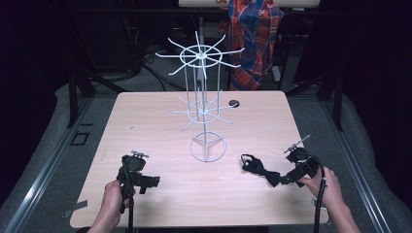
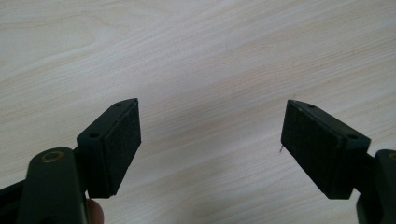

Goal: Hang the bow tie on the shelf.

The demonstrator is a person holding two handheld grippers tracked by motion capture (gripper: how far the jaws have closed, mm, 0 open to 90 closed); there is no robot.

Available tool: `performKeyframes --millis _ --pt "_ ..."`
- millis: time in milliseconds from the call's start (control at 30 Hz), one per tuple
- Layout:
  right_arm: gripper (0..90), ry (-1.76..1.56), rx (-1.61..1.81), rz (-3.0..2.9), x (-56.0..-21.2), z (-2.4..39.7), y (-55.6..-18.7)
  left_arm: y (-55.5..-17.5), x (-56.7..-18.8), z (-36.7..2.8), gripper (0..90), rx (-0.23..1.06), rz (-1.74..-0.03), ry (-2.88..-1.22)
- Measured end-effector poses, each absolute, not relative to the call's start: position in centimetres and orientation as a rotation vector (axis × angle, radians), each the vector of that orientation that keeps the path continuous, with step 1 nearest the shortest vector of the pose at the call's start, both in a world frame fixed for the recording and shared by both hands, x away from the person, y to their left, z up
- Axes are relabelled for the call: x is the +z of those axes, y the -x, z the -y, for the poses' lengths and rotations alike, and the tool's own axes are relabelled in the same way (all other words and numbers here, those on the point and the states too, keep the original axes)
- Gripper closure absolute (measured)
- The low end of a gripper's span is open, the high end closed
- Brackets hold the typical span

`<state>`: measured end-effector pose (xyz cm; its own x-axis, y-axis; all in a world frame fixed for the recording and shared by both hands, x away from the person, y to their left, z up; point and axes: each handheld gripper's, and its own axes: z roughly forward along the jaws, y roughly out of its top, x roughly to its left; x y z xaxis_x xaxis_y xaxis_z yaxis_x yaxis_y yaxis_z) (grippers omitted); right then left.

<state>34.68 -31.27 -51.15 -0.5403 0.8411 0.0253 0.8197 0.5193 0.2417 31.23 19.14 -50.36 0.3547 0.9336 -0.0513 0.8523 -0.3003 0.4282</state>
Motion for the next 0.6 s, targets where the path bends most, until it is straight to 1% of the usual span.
performKeyframes --millis 433,467,600 --pt "5.2 -1.422 0.392 -2.660 -51.0 30.2 -35.0 -31.0 -50.4 -19.4 20.2 0.285 -1.569 -2.235" --pt "4.6 -1.434 0.437 -2.639 -51.2 30.0 -34.9 -31.0 -50.4 -19.4 20.2 0.285 -1.571 -2.234" --pt "0.6 -1.371 0.425 -2.666 -50.9 29.4 -35.3 -31.0 -50.4 -19.4 20.1 0.290 -1.569 -2.235"
